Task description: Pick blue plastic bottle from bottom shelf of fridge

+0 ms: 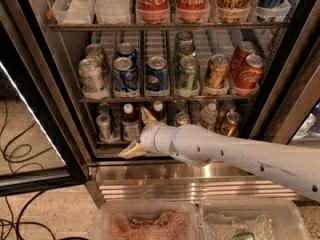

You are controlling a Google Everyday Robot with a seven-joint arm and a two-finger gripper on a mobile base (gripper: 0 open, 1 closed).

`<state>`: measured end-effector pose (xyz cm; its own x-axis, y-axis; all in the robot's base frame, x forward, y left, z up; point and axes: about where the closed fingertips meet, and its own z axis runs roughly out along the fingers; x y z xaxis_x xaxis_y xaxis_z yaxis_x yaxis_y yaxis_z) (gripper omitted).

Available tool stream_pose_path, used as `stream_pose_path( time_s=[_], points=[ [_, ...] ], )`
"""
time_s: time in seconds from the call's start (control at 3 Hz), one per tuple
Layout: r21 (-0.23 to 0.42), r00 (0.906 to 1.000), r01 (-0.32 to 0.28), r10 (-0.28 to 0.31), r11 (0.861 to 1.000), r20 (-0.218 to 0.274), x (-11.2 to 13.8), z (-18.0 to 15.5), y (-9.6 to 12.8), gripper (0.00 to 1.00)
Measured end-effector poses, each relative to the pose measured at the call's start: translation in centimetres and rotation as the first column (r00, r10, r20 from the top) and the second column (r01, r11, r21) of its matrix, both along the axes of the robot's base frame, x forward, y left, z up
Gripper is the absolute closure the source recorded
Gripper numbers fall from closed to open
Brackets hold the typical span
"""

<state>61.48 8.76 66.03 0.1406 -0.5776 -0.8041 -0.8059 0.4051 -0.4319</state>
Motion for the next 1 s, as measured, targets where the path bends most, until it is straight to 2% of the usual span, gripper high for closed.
stream_pose_path(
  time_s=[0.33, 0.67, 1.0],
  points=[
    [-0.028, 1.0000, 0.007, -0.007, 1.000, 0.002, 0.7, -0.4, -0.2, 0.00],
    [-0.037, 0.9997, 0.025, -0.025, 0.999, -0.007, 1.8, -1.2, 0.1, 0.00],
    [-0.034, 0.9997, 0.025, -0.025, 0.999, -0.007, 1.7, -1.2, 0.2, 0.00]
  ],
)
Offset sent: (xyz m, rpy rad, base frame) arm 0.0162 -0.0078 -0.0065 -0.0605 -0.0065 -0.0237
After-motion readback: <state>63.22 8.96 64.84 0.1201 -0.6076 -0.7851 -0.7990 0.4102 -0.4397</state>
